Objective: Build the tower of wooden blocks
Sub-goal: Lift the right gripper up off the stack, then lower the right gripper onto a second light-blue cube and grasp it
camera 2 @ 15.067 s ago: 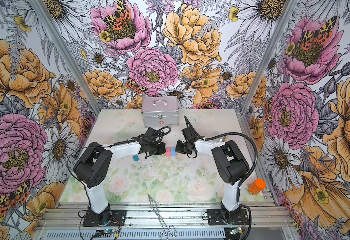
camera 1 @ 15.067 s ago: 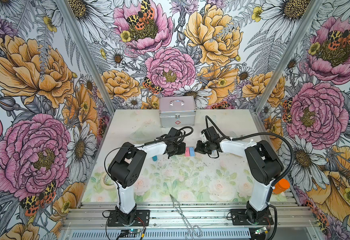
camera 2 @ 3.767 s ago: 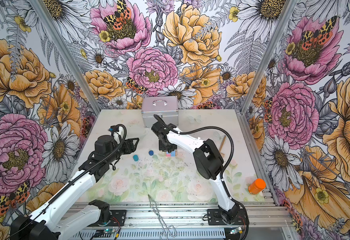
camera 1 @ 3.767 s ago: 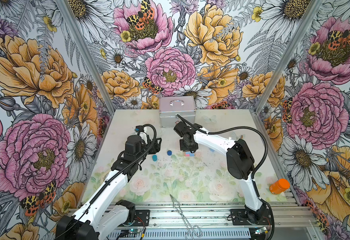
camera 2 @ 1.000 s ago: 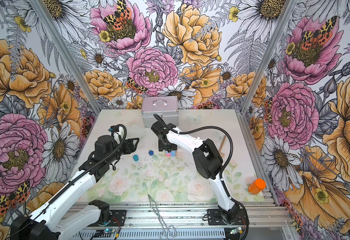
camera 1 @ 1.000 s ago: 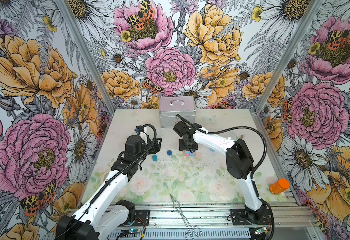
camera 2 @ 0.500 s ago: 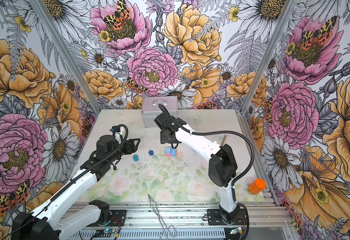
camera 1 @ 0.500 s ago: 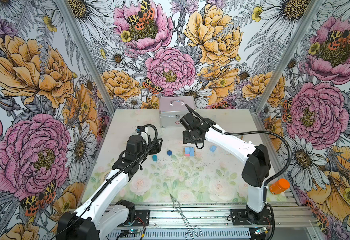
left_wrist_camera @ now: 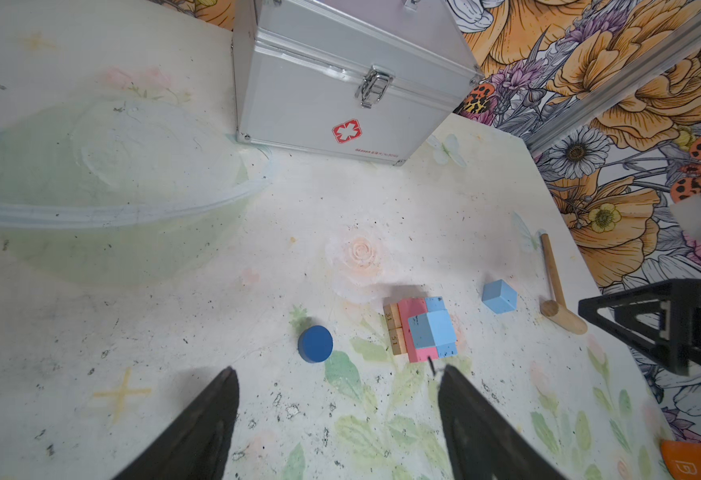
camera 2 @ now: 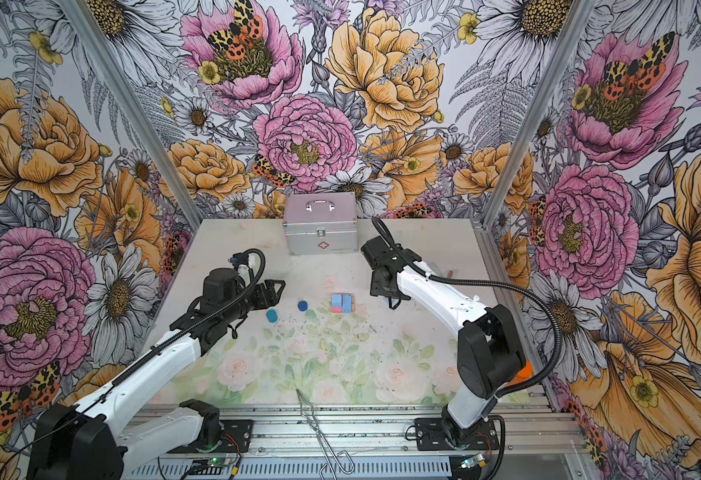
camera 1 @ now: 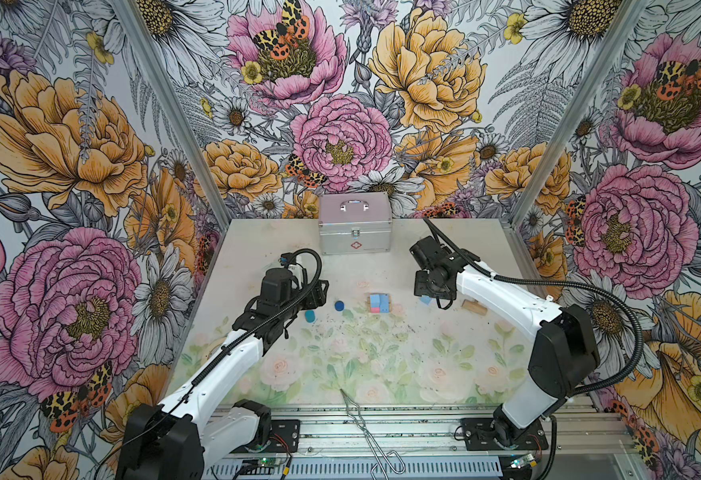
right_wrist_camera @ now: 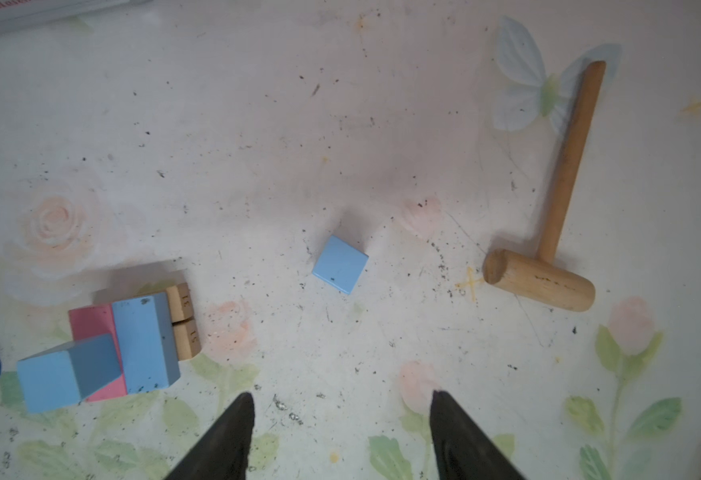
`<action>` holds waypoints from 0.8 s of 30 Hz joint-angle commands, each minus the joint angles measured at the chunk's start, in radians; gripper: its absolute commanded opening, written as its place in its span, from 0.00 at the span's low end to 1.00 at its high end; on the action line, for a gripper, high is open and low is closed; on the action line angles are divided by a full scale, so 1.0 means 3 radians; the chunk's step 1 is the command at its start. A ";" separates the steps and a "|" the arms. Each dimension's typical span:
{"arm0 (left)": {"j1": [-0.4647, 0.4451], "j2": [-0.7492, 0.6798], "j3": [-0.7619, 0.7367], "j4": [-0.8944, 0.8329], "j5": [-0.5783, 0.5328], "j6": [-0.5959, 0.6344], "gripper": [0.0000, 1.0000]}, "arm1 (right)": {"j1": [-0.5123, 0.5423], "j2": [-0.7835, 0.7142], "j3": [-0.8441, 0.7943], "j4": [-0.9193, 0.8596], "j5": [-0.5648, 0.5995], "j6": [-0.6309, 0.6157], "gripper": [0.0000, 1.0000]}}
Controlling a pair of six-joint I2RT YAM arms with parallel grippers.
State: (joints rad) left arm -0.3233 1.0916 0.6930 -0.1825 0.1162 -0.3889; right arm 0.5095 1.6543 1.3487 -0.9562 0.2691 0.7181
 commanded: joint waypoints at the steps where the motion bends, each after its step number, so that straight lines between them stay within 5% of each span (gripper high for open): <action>1: -0.0021 0.0042 0.0113 -0.0005 0.0034 0.0015 0.77 | -0.0076 -0.0126 -0.0097 0.0272 -0.0080 0.0060 0.68; 24: 0.0069 0.0056 0.0073 0.0036 0.0037 0.0038 0.78 | -0.0361 0.0520 -0.0219 0.0804 -0.0456 0.0415 0.65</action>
State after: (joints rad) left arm -0.3126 1.1110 0.7006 -0.1825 0.1162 -0.3889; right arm 0.4107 1.7908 1.2667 -0.7357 0.1322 0.8135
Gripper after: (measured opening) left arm 0.778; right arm 0.654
